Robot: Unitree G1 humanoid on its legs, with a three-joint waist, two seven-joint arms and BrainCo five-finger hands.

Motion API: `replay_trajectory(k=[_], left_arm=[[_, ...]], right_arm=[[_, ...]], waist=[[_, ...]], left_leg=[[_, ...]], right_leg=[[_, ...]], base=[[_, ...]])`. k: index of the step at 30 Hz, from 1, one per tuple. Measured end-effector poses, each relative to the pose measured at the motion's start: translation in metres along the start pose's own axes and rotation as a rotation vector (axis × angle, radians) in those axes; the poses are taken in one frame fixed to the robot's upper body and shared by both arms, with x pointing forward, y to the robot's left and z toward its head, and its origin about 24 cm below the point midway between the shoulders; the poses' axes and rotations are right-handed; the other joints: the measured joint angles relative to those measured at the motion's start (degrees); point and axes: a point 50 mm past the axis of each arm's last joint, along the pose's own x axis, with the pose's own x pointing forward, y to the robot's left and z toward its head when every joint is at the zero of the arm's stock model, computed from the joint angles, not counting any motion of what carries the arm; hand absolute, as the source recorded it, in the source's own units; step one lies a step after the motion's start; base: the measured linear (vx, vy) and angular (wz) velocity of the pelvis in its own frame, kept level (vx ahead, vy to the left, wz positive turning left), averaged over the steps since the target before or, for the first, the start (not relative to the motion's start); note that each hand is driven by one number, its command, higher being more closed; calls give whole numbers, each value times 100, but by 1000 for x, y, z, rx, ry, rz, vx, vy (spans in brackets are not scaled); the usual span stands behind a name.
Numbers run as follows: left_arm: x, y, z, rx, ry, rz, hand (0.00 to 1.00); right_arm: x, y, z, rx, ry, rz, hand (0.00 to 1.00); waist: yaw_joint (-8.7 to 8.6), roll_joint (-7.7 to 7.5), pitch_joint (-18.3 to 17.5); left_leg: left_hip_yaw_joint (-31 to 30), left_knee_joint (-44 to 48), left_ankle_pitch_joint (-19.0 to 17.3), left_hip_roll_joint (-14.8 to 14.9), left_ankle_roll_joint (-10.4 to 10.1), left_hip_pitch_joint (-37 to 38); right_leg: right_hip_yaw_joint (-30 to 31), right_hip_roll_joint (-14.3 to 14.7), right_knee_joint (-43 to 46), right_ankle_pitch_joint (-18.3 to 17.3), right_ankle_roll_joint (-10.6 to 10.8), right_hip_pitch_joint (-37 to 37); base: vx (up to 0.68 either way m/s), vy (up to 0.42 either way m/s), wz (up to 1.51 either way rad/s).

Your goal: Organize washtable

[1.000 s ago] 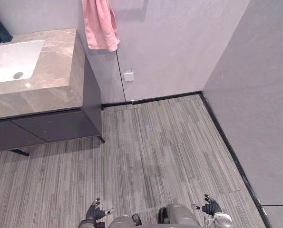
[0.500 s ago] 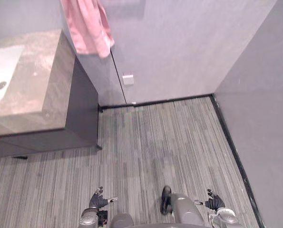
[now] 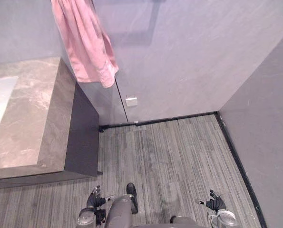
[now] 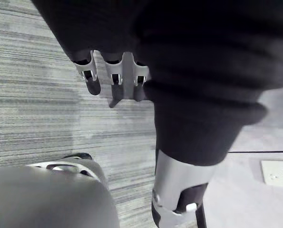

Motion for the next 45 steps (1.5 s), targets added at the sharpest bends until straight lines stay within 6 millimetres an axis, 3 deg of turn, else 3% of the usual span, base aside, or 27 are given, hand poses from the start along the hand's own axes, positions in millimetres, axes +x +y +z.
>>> replay_trajectory(k=[1, 3, 4, 6, 8, 9, 10, 11, 12, 13, 16, 18, 19, 20, 23, 24, 25, 26, 28, 31, 41, 45], left_arm=[[0, 5, 1, 12, -3, 10, 0], [1, 9, 2, 20, -6, 19, 0], [1, 12, 3, 25, -9, 28, 0], [1, 13, 3, 24, -9, 34, 0], [1, 11, 4, 12, -12, 34, 0], [1, 10, 4, 10, -11, 36, 0], [2, 10, 4, 15, -13, 33, 0], [1, 10, 4, 15, -11, 32, 0], [2, 0, 2, -2, 0, 10, 0], [2, -2, 1, -4, 4, 3, 0], [2, -8, 3, -14, -2, -13, 0], [2, -15, 3, -32, -1, -31, 0], [0, -20, 0, -45, 8, -40, 0], [-1, -22, -2, -49, 14, -44, 0], [-3, -27, -7, -59, 27, -54, 0], [-3, -25, -7, -56, 26, -50, 0], [-3, -25, -7, -55, 26, -49, 0], [-3, -23, -8, -50, 34, -43, 0], [-1, -19, -4, -36, 19, -39, 0], [-1, -15, -4, -28, 19, -32, 0], [-2, -14, -4, 2, 13, -38, 0], [-6, -9, 14, -6, -95, -13, 0]], right_arm=[[0, 4, 0, 3, 0, 13, 0], [0, 7, 2, -6, -5, 28, 0], [1, 12, 6, -36, -19, 53, 0], [2, 14, 9, -39, -29, 60, 0], [2, 12, 8, -42, -27, 55, 0], [2, 11, 7, -43, -24, 53, 0], [-2, 9, -4, -44, 4, 50, 0], [-5, 6, -12, -45, 25, 43, 0], [-5, -2, -15, -56, 42, 24, 0], [-4, -2, -12, -57, 30, 23, 0], [-6, 1, -15, -46, 35, 27, 0], [-10, 4, -20, -30, 36, 29, 0], [-10, 5, -18, -18, 24, 28, 0], [-10, 4, -16, -15, 15, 25, 0], [-8, 3, -6, 7, -23, 4, 0], [-6, 1, -2, 16, -31, -5, 0], [-6, 0, -1, 15, -33, -8, 0], [-6, 1, -4, 17, -19, -4, 0], [-9, 3, -13, 18, 8, -1, 0], [-10, 2, -19, 15, 29, -3, 0], [-11, 2, -31, 1, 80, -1, 0], [-12, 1, -32, 0, 83, -3, 0]], waist=[[-10, 4, 4], [-26, 16, 10], [-68, 66, 29], [-163, 116, 36], [-261, 187, 77], [-322, 192, 78], [-328, 41, 50], [-356, -4, 45], [-301, 228, 51], [-324, 242, 40], [-358, 246, 39], [-331, 244, 41], [-293, 239, 41], [-290, 234, 39], [-243, 229, 13], [-212, 261, 3], [-206, 373, -45], [-162, 355, -56], [-162, 237, -122], [-164, 158, -165], [-216, 184, -210], [-234, 187, -297]], left_leg=[[-12, -79, -176, -69, 86, 399], [-14, -306, -254, -110, 88, 849], [-25, -610, -251, -77, 82, 1276], [-57, -791, -246, 7, 72, 1558], [-160, -841, -247, 170, 69, 1765], [-243, -867, -253, 266, 21, 1872], [-348, -935, -297, 205, -273, 1990], [-451, -936, -393, 176, -459, 2090], [-584, -983, -505, 430, -640, 2210], [-659, -996, -417, 499, -763, 2215], [-833, -603, -187, 661, -1104, 2073], [-825, 658, 23, 913, -1436, 1582], [-610, 1351, -90, 1141, -1297, 1308], [-505, 1433, -161, 1166, -1192, 1233], [-258, 698, -259, 1017, -1027, 911], [-335, -55, -184, 874, -973, 851], [-451, -705, 297, 788, -836, 814], [-463, -823, 583, 696, -776, 891], [-455, -1071, 609, 549, -750, 1060], [-383, -1355, 665, 407, -671, 1282], [-604, -2065, 1114, 318, -665, 1547], [-792, -2332, 1281, 289, -641, 1587]], right_leg=[[158, -79, 1299, -53, 289, -443], [98, -67, 1979, -258, 119, -812], [-176, 52, 1907, -434, -191, -1129], [-385, 244, 1414, -541, -386, -1417], [-367, 553, 480, -504, -432, -1738], [-329, 685, -386, -172, -472, -1859], [-192, 733, -1415, 744, -515, -1799], [-129, 713, -1463, 1488, -629, -1747], [-221, 888, -1112, 1249, -839, -1787], [-298, 910, -957, 971, -899, -1809], [-584, 893, -903, 642, -998, -1609], [-809, 935, -1277, 549, -1032, -1073], [-878, 986, -1614, 556, -1062, -638], [-899, 986, -1717, 557, -1065, -498], [-884, 947, -1978, 595, -1031, -225], [-815, 928, -1976, 603, -1003, -225], [-758, 960, -1979, 599, -933, -225], [-614, 953, -1993, 590, -858, -191], [-579, 893, -2311, 689, -706, -21], [-541, 800, -2481, 721, -653, 131], [-769, 848, -2601, 738, -665, 253], [-896, 848, -2601, 751, -670, 249]], base=[[426, 118, 7], [455, 64, 7], [403, 17, 4], [381, -49, 14], [369, -122, 32], [382, -170, 52], [379, -187, 62], [481, -235, 44], [450, -259, 33], [378, -211, 23], [289, -246, 52], [245, -188, 59], [232, -114, 34], [259, -88, 20], [170, 24, -12], [172, 106, -26], [176, 118, -44], [199, 97, -29], [169, 95, -8], [92, 90, -3], [-16, -19, 11], [-77, -8, 20]])
